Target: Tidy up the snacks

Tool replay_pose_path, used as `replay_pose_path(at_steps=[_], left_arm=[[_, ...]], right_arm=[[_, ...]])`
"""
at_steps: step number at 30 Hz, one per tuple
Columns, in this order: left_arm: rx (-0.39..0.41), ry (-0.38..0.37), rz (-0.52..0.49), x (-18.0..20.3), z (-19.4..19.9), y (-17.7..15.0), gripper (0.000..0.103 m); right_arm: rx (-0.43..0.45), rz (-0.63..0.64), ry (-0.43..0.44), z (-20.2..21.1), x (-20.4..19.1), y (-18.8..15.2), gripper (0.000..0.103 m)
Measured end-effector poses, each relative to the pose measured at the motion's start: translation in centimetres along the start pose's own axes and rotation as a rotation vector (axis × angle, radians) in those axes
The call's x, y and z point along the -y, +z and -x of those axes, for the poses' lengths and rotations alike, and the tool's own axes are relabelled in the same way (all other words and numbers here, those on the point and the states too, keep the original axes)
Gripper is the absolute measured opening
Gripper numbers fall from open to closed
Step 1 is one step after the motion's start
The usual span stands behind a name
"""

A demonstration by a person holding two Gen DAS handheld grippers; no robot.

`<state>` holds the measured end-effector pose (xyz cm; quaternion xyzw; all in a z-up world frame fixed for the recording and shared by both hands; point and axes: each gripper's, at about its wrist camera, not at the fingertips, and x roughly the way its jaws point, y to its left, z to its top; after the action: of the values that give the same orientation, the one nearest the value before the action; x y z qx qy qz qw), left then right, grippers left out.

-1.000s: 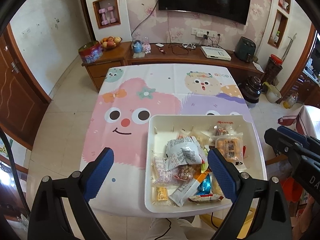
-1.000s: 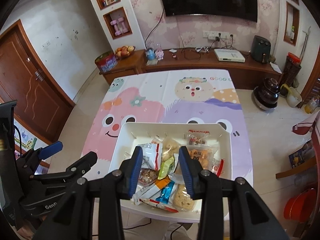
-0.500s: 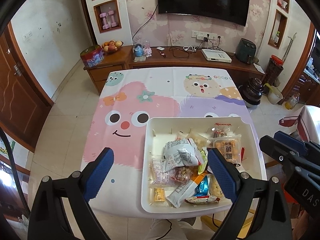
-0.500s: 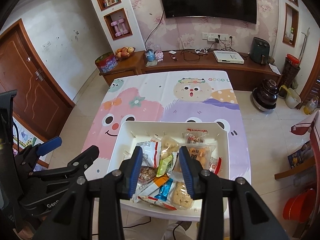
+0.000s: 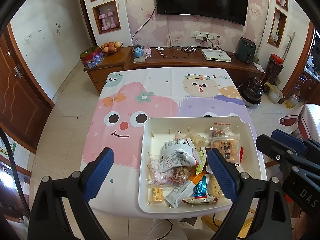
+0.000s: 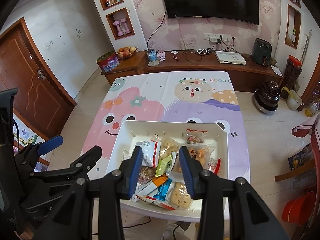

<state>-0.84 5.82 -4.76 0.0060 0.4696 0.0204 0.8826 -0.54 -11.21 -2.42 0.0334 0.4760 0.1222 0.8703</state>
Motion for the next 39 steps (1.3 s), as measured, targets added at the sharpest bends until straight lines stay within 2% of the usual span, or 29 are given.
replay_pose_path(at_steps=[39], left_arm=[[-0.014, -0.007, -0.011, 1.2, -0.3, -0.1, 0.094]], right_arm=[[-0.001, -0.004, 0.004, -0.2, 0.3, 0.1, 0.039]])
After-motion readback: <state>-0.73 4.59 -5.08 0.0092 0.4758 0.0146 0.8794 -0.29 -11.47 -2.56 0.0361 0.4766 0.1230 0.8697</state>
